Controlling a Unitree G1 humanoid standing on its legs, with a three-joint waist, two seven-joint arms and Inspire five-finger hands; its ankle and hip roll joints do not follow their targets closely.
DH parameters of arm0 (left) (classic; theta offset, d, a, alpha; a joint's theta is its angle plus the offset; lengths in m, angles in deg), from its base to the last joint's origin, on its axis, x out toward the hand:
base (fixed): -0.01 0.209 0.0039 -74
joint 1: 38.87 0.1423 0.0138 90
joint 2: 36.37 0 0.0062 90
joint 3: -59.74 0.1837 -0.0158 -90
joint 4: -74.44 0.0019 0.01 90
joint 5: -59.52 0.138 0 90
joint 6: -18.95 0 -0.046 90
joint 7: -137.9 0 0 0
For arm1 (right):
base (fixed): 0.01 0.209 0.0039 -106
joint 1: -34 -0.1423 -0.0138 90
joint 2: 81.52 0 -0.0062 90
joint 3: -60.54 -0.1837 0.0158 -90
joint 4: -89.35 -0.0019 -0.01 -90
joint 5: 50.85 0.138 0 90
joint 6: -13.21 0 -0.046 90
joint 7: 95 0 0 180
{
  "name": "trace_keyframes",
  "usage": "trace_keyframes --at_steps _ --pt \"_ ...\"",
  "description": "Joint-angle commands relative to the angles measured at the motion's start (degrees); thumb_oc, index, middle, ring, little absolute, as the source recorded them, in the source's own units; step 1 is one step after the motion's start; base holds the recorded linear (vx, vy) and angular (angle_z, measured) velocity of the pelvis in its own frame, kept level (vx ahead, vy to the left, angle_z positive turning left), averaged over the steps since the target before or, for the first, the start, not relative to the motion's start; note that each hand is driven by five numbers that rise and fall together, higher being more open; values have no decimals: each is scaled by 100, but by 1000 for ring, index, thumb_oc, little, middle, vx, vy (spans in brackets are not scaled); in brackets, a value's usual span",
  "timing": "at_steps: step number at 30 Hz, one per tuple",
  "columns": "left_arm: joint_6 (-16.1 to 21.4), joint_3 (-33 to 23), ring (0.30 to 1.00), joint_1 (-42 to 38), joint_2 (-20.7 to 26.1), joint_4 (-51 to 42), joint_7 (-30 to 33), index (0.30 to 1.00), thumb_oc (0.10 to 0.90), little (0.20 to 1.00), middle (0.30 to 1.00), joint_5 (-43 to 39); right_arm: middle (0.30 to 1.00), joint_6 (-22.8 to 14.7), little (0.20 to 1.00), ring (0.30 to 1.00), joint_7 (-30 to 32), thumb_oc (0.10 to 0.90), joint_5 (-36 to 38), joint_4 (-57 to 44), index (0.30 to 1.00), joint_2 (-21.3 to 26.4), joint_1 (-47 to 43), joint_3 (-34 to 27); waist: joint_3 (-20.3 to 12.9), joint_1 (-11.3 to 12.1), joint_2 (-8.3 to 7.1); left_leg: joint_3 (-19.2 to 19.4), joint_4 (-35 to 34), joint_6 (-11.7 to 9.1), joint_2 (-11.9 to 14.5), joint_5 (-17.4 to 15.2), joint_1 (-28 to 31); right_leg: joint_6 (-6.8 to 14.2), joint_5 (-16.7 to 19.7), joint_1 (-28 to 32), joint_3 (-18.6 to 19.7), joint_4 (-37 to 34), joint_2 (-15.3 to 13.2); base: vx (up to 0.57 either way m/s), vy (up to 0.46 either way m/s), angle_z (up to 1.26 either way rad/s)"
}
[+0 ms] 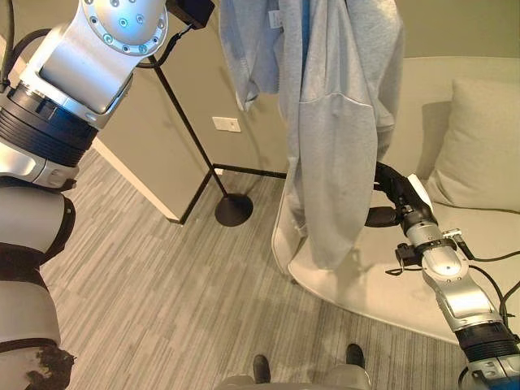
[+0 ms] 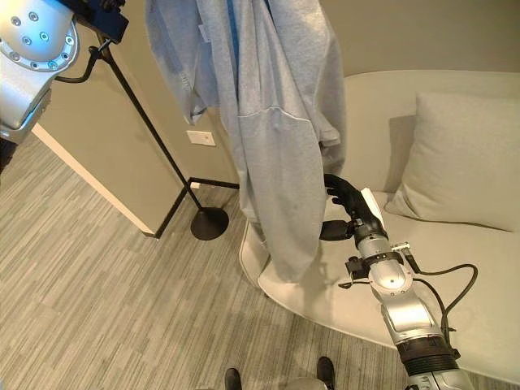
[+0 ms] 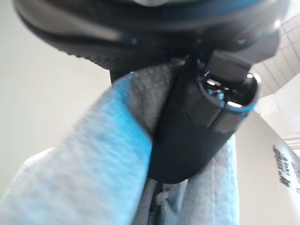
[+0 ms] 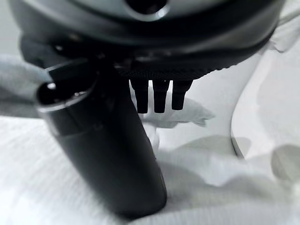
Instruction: Hang the clothes on the sofa on the clothes rack.
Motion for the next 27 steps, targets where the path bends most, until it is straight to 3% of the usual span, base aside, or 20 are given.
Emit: trace_keyframes --at_steps 1,11,12,13,14,20,26,27 --pt "184 -248 300 -1411 -34 939 357 300 400 300 300 -105 900 -573 900 900 -223 800 312 -331 900 19 -360 218 -692 261 -377 -41 38 81 -91 -760 204 120 -577 442 -326 198 131 26 -39 -2" --pt "251 -192 300 -1614 -356 948 378 300 400 300 300 -448 900 -393 900 900 -296 800 18 591 900 -377 -741 1119 -720 361 -348 -131 38 83 -74 -757 246 97 -618 532 -402 167 159 17 -22 4" --pt "292 -173 300 -1664 -472 955 421 300 400 300 300 -568 811 -363 811 811 -225 740 162 975 811 -560 -889 1233 -729 390 -336 -164 38 87 -78 -760 255 89 -629 556 -405 158 166 29 -15 5" --pt "310 -165 300 -1678 -508 940 447 300 400 300 300 -644 474 -353 474 474 -158 516 198 1195 474 -641 -1012 1294 -736 408 -334 -181 38 88 -80 -761 260 86 -634 578 -414 149 167 22 -9 5" --pt "311 -158 300 -1685 -503 941 447 300 400 300 300 -647 300 -365 300 300 -154 400 201 1218 300 -648 -1032 1306 -731 402 -337 -182 38 88 -80 -762 261 86 -634 581 -415 146 167 26 -10 4" --pt "404 -205 300 -1780 -676 914 697 300 400 300 300 -1009 300 -400 300 300 292 400 854 1859 300 -1157 -1541 1286 -727 461 -327 -257 38 85 -75 -760 271 61 -656 623 -443 124 214 14 -5 3" --pt "367 -148 300 -1860 -617 1123 728 300 400 300 300 -1021 300 -427 300 300 325 400 922 1629 300 -1028 -1568 1229 -738 491 -395 -283 38 63 -28 -746 248 26 -684 628 -472 123 271 8 -18 7" --pt "349 -147 300 -1852 -565 1128 728 300 400 300 300 -966 446 -419 446 446 352 497 854 1605 446 -951 -1572 1208 -739 496 -414 -286 38 58 -18 -738 242 20 -681 621 -476 121 284 -2 -22 5"
